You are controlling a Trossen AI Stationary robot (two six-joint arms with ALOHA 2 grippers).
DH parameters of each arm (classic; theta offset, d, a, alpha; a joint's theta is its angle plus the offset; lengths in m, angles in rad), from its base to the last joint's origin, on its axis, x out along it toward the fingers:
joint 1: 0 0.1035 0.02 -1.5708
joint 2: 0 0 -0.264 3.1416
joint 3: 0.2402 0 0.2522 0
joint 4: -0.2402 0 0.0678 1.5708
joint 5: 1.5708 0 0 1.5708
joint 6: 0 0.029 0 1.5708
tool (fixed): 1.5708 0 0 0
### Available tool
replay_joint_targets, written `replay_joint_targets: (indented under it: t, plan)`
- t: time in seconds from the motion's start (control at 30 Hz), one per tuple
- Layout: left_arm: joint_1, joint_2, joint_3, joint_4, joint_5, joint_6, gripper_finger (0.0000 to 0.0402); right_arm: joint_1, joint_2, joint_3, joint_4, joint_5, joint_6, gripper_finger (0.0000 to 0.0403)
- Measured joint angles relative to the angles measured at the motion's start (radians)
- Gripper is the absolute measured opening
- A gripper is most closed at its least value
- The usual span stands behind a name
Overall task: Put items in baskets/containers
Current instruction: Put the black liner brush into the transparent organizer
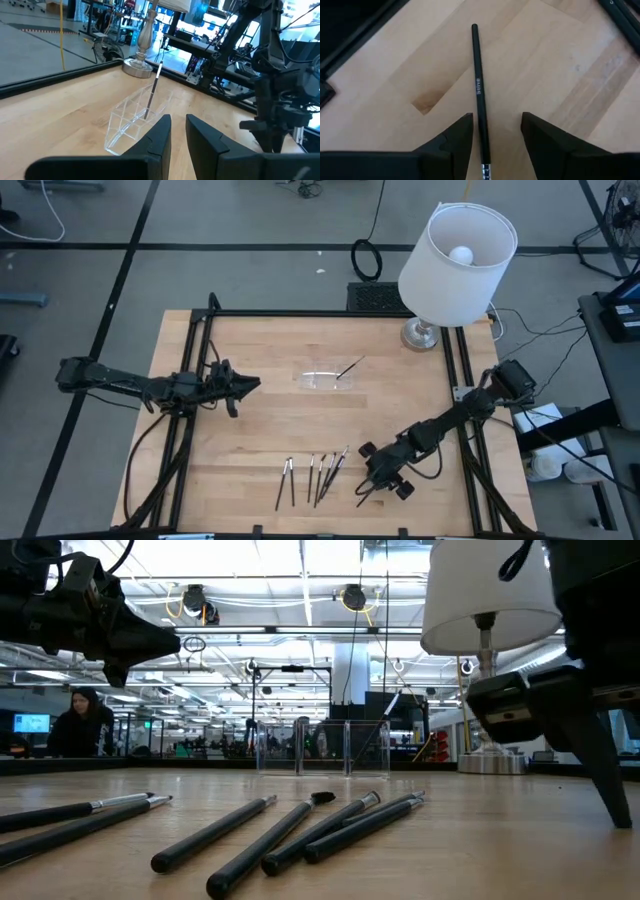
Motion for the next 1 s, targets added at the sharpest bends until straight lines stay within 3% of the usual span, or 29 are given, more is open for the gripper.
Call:
replay_joint_targets:
  t: [0.37,0.73,1.0]
  plan:
    - [0.000,0.000,0.000,0.000,0.001,0.005,0.0065,-0.109,-0.001,-0.002,-0.192,-0.073,-0.050,0.0080]
    - [0.000,0.000,0.000,0.000,0.000,-0.001,0.0065,-0.145,0.009,-0.004,-0.279,0.015,-0.102,0.0070]
    - [0.000,0.000,0.000,0.000,0.000,-0.003,0.0065,-0.115,0.009,-0.005,-0.240,0.047,-0.199,0.0031]
